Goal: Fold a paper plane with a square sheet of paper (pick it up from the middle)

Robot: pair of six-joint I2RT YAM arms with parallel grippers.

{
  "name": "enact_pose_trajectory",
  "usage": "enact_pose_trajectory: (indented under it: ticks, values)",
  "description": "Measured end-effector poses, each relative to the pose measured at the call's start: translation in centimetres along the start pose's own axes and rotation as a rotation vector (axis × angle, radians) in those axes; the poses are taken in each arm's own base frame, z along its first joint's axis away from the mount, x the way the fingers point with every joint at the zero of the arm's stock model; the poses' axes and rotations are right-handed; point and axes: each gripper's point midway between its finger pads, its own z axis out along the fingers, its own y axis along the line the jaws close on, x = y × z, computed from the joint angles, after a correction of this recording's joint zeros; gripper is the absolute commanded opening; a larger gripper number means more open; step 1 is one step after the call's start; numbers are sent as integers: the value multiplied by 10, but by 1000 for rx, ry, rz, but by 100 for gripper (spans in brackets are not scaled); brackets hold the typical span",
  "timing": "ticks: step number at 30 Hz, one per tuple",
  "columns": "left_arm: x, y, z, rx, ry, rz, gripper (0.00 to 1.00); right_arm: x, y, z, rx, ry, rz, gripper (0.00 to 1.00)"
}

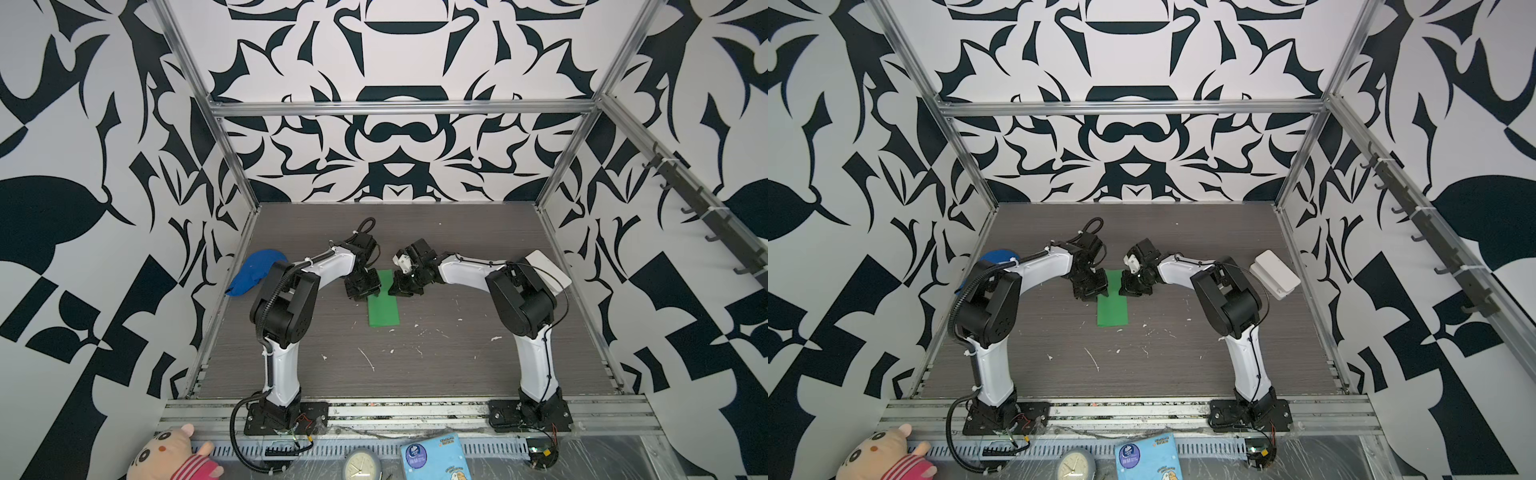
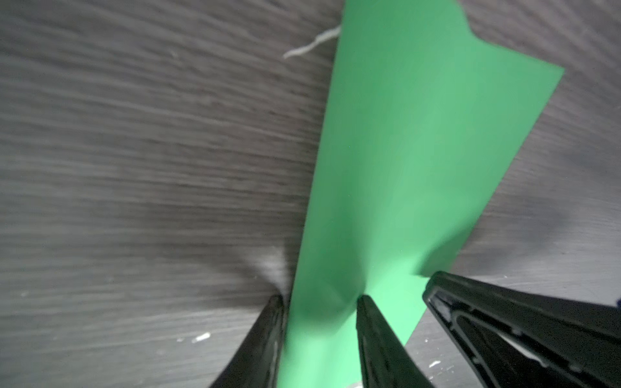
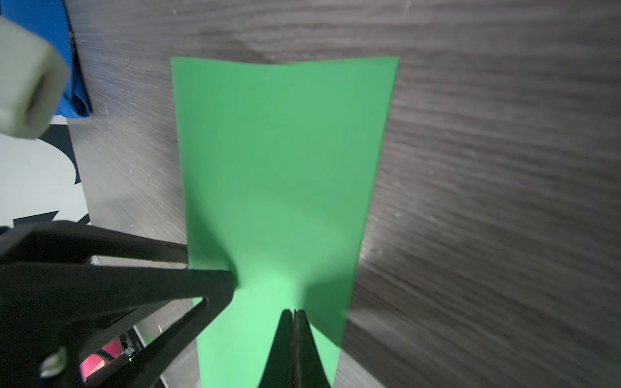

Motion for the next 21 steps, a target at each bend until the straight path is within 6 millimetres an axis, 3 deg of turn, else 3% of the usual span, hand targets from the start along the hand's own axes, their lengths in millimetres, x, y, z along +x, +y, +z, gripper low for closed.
enact_pose_trajectory:
  ticks: [13,21]
  values:
    - [0,0,0,1,0,0,41,1,-10,-1,79,19,1,2]
    - [-7,-6,-9,26,-22,7,52,1,-11,0,135,27,-27,1]
